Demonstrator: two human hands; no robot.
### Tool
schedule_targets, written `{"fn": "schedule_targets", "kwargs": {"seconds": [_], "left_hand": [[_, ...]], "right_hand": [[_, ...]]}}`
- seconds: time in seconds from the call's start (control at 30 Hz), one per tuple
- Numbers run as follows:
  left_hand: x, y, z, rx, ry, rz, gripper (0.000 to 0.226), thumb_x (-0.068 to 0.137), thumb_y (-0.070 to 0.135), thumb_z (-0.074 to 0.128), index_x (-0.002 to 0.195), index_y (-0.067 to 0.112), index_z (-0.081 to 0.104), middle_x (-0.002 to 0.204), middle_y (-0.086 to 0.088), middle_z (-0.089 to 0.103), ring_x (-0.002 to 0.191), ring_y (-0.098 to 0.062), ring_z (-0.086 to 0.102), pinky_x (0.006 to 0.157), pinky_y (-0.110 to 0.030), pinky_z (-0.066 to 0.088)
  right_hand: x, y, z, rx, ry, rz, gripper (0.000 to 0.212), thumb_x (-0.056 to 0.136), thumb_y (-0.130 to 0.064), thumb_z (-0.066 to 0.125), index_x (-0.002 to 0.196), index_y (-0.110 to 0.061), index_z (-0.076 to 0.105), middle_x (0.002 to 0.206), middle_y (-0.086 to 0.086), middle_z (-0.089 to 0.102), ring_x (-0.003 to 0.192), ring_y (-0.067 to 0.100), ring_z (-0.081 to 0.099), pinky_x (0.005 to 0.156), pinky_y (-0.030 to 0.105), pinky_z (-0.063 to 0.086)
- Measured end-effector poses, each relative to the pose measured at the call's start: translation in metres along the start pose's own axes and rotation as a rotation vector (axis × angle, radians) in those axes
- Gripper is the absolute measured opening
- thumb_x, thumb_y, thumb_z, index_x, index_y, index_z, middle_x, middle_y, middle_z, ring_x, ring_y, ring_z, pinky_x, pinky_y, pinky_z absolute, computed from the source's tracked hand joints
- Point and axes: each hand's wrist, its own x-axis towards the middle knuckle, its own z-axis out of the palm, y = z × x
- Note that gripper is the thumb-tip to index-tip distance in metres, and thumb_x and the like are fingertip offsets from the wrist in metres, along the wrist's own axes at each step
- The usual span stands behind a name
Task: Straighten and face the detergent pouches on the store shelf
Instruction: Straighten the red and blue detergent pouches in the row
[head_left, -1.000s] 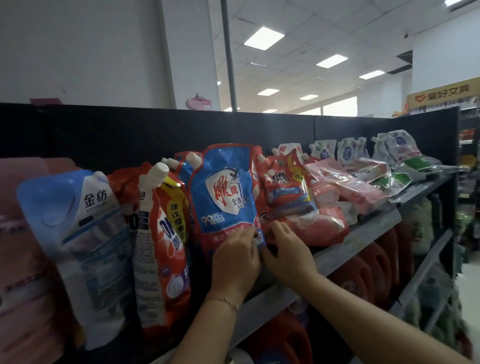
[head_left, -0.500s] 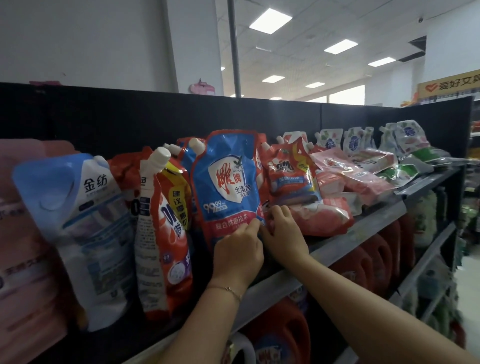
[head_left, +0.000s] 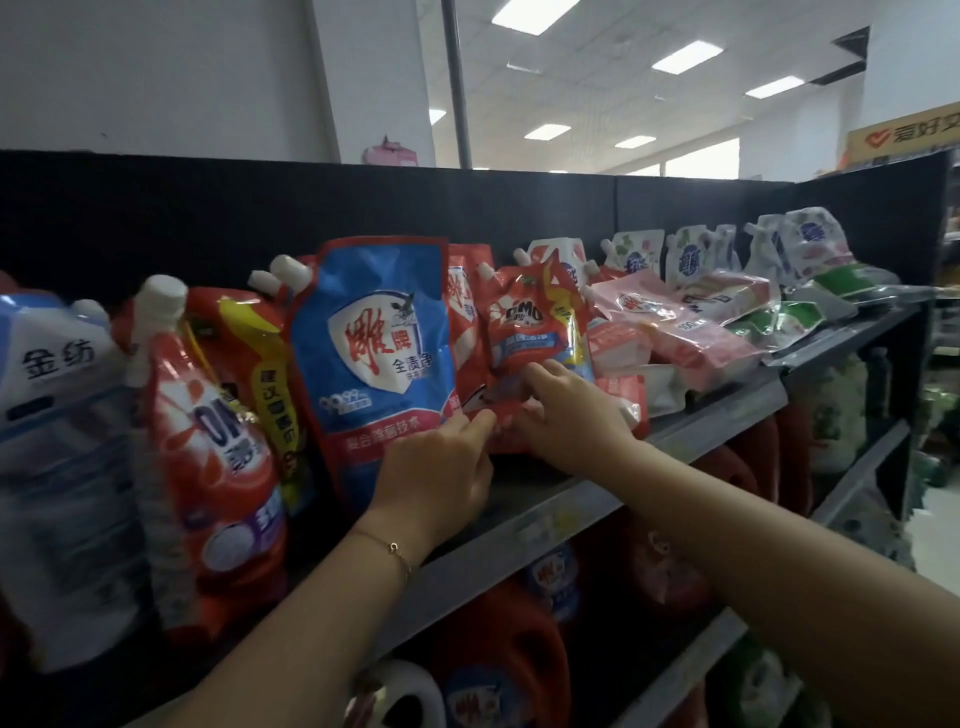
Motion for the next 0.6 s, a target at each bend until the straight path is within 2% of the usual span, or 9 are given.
{"fn": "schedule_targets", "kwargs": {"seconds": [0.1,0.23,0.33,0.47,0.6], "left_hand": [[0.024,0.014,0.008,-0.012,0.004,-0.045,0.035,0.097,0.033,0.04,0.129,0.023,0.05,0.107,0.0,0.063,0.09,-0.025,0.064,0.067,-0.033,0.046],[0.062,0.026,0.03,-0.04,-0.013,-0.16,0.027,0.095,0.039,0.044,0.119,0.027,0.049,0.102,0.004,0.06,0.09,-0.023,0.061,0.07,-0.032,0.047],[0.091,0.029,0.051,-0.066,-0.058,-0.285,0.026,0.09,0.036,0.05,0.114,0.027,0.05,0.104,0.004,0.059,0.094,-0.022,0.061,0.076,-0.036,0.05],[0.115,0.03,0.073,-0.176,-0.005,-0.433,0.025,0.087,0.037,0.057,0.108,0.025,0.053,0.107,0.004,0.053,0.098,-0.018,0.056,0.082,-0.037,0.051],[0.11,0.036,0.083,-0.179,0.04,-0.493,0.03,0.087,0.038,0.058,0.114,0.03,0.05,0.111,0.01,0.045,0.1,-0.013,0.053,0.08,-0.034,0.051]], "right_hand": [[0.013,0.025,-0.012,-0.001,-0.018,-0.037,0.021,0.089,-0.03,0.054,0.105,-0.016,0.057,0.109,0.001,0.056,0.094,0.024,0.058,0.068,0.03,0.039],[0.036,0.066,-0.012,0.011,-0.064,-0.021,0.022,0.089,-0.039,0.056,0.095,-0.018,0.055,0.096,-0.005,0.049,0.087,0.02,0.057,0.065,0.031,0.041],[0.055,0.097,-0.008,0.043,-0.054,0.029,0.018,0.088,-0.036,0.055,0.093,-0.019,0.05,0.1,-0.003,0.052,0.089,0.022,0.056,0.066,0.033,0.039],[0.087,0.127,-0.003,0.136,-0.025,0.154,0.029,0.09,-0.035,0.052,0.11,-0.014,0.046,0.115,0.006,0.058,0.1,0.028,0.058,0.074,0.037,0.044],[0.114,0.143,0.002,0.254,-0.015,0.257,0.046,0.09,-0.035,0.05,0.129,-0.013,0.036,0.126,0.01,0.05,0.106,0.03,0.056,0.074,0.036,0.042]]}}
